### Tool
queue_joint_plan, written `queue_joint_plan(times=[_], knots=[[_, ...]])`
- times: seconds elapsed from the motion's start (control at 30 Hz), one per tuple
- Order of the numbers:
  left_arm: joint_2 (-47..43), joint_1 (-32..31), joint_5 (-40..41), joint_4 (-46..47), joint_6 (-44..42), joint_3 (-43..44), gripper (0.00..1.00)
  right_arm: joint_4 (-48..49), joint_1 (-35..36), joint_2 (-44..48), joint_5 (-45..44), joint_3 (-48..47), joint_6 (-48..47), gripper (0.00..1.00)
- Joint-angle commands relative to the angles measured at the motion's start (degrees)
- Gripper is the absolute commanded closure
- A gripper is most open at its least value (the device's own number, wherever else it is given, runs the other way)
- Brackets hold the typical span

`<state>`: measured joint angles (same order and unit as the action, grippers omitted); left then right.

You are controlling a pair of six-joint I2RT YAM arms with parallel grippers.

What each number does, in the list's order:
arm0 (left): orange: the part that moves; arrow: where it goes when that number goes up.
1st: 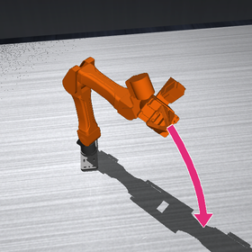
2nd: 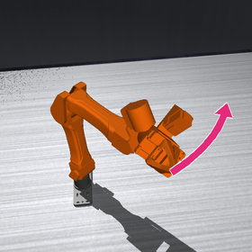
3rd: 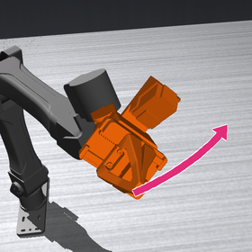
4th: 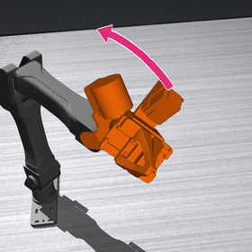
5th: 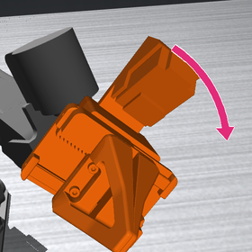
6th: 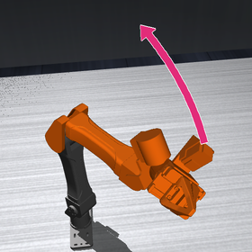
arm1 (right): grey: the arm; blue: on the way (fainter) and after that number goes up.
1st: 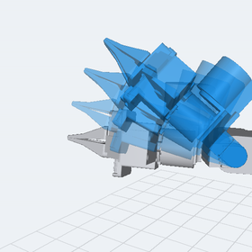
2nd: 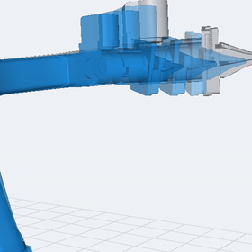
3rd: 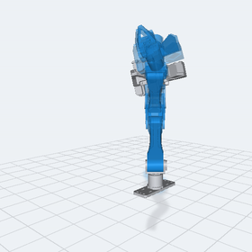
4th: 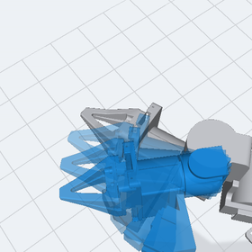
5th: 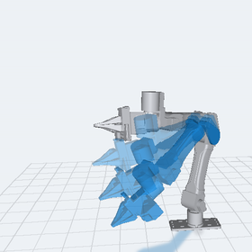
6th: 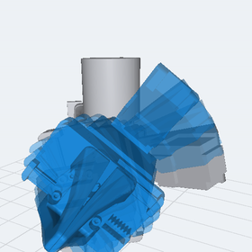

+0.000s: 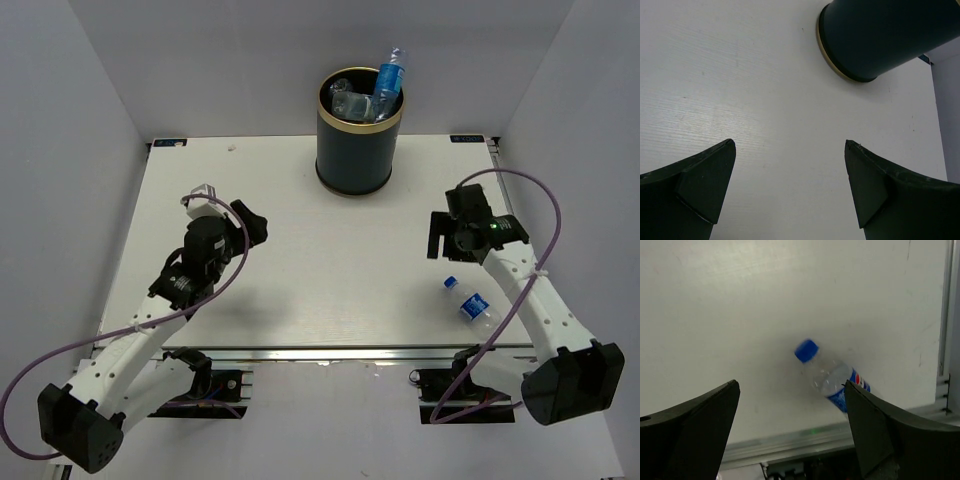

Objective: Put the plastic bottles in the bin

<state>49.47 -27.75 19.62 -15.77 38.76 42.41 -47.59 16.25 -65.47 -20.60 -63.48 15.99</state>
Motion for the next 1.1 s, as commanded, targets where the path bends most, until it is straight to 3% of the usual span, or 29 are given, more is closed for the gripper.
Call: queue_joint_plan(times=[0.0,0.17,0.33,0.37,0.47,0.63,0.87,1.07], knots=[[1.1,0.1,-5.0,2.1,-0.7,-0.5,0.02,-9.7,-0.3,1.0,1.9,0.0,0.6,0.11],[-0.2,0.1,-4.9,-0.4,0.0,-2.2,0.02,-10.7,-0.1,-5.8,-7.2,-3.9,-8.1,0.11],[-0.3,0.1,-2.8,0.4,-0.3,-3.3,0.02,-8.1,1.1,-13.6,-3.7,-1.3,-15.6,0.11],[0.4,0.1,-2.6,0.2,-0.7,-2.9,0.02,-8.8,1.4,-14.8,-6.4,0.9,-18.2,0.11],[3.0,0.1,-2.7,0.7,-0.9,-2.5,0.02,-11.2,1.9,-18.1,-10.9,3.8,-18.8,0.11],[6.4,0.1,-6.0,5.4,-2.0,-2.6,0.02,-9.9,1.9,-15.5,-1.7,7.0,-24.0,0.11],[9.3,0.1,-6.6,6.5,-3.5,-1.5,0.02,-6.0,1.9,-17.1,-9.8,12.8,-25.4,0.11],[7.4,0.1,-5.3,6.3,-4.1,-2.1,0.02,-3.5,0.4,-25.4,-18.7,14.3,-25.8,0.11]])
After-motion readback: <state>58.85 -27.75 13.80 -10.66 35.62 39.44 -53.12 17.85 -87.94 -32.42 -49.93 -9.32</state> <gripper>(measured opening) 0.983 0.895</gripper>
